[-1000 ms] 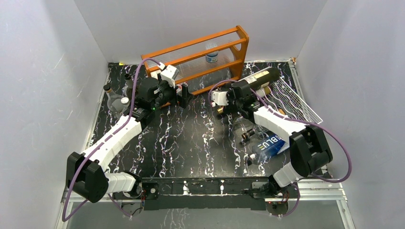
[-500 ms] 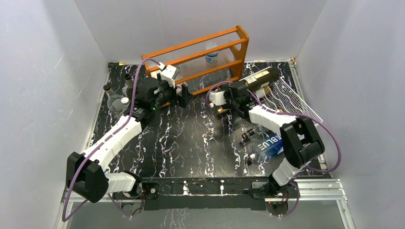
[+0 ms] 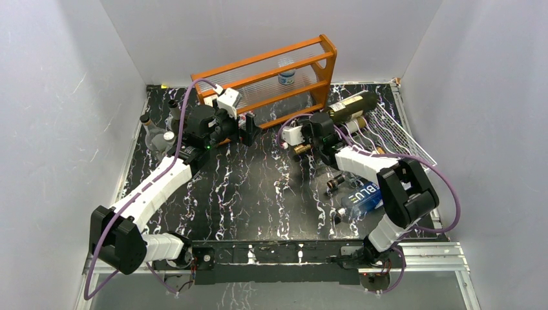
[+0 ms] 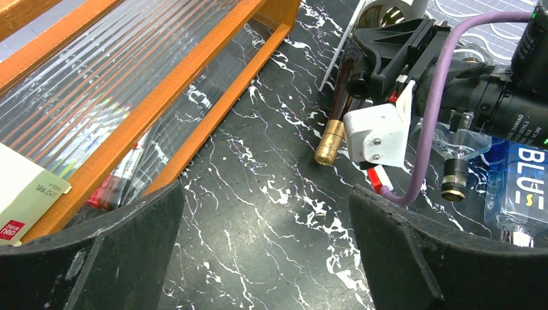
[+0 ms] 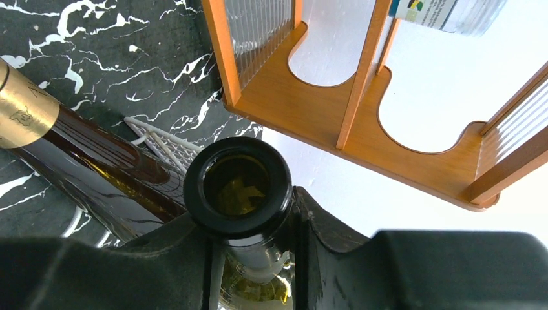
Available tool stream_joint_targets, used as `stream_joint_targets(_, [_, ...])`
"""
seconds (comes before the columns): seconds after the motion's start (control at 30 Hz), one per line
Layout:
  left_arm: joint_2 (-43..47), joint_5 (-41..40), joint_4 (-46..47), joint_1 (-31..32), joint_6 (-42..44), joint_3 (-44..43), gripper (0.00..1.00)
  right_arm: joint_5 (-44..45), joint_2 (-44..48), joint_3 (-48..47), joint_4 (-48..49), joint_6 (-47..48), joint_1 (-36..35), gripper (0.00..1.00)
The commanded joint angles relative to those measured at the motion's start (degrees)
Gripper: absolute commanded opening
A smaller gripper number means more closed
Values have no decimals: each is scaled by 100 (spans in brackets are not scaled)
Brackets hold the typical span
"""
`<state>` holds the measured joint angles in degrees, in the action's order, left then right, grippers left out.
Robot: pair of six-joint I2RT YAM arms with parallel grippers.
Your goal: Take the wine bottle off the wine rack
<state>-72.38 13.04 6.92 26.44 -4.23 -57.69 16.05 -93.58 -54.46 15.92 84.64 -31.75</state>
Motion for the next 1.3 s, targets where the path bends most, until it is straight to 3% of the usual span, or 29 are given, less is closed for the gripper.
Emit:
stream_joint_targets(0.0, [156, -39, 47, 28, 85, -33, 98, 255, 412, 106, 459, -179, -237, 25])
stream_joint_targets(0.2, [95, -23, 55, 28, 72, -23, 98, 745, 996, 261, 348, -420, -507, 1])
stream_joint_targets(0.4, [45, -38, 56, 28, 75, -21, 98, 508, 1982, 308, 107, -1335, -531, 1])
stream_joint_targets(0.47, [27, -30, 30, 26, 82, -45, 98, 251, 2384, 283, -149, -1631, -531, 4])
stream_joint_targets(0.67, [-19, 17, 29, 34, 55, -40, 98, -219, 3209, -22, -1086, -2398, -528, 0])
stream_joint_targets(0.93, [-85, 124, -6, 37, -14, -80, 98, -1218, 3566, -1094, -2436, -3936, -537, 0])
stream_joint_targets(1.27, [-321, 85, -70, 117, 29, -87, 98, -2922, 3544, -1538, -2172, -6045, -544, 0])
